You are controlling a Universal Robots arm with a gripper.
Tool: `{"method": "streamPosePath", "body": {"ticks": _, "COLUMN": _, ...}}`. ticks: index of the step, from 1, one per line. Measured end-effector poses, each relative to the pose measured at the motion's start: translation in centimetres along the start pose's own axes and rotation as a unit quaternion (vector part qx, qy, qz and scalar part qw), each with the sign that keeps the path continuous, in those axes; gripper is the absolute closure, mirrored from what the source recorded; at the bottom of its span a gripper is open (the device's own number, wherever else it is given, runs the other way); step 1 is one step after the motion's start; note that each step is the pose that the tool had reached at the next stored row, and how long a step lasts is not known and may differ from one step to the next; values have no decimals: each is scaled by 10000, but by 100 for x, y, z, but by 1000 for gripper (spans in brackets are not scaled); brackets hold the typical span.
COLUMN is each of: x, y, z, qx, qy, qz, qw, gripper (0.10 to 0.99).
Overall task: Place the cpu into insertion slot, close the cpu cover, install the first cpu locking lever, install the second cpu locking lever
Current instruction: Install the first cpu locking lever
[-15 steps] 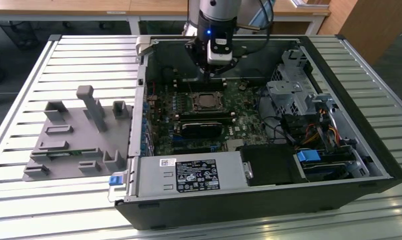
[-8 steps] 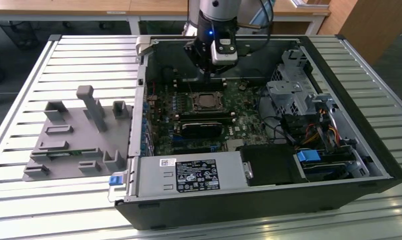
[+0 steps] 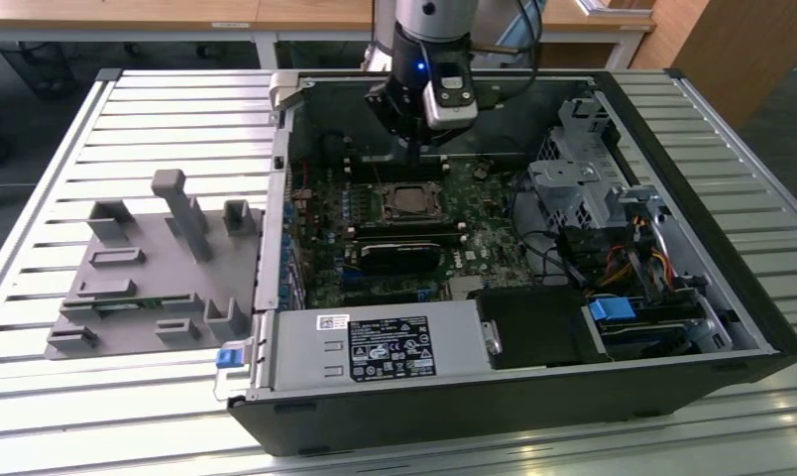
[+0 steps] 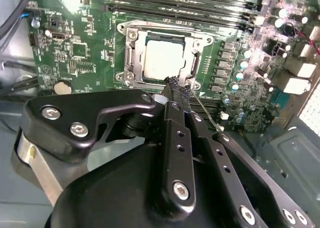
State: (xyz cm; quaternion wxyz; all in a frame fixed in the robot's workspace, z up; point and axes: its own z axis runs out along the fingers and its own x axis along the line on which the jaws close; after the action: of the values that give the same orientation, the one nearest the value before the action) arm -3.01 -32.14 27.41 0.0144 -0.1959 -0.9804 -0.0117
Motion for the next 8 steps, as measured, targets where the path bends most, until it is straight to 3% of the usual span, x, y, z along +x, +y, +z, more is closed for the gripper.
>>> {"method": "streamPosePath", "body": {"ticks": 4, "x": 1, "y": 0, "z": 3, "qx": -22, "qy": -6, "qz": -292, "qw": 9996, "gripper": 980}}
{"method": "streamPosePath", "body": {"ticks": 8, "x": 0, "y": -1, "z": 7, "qx": -14, "qy": 2, "qz": -647, "qw": 9979, "gripper": 980}}
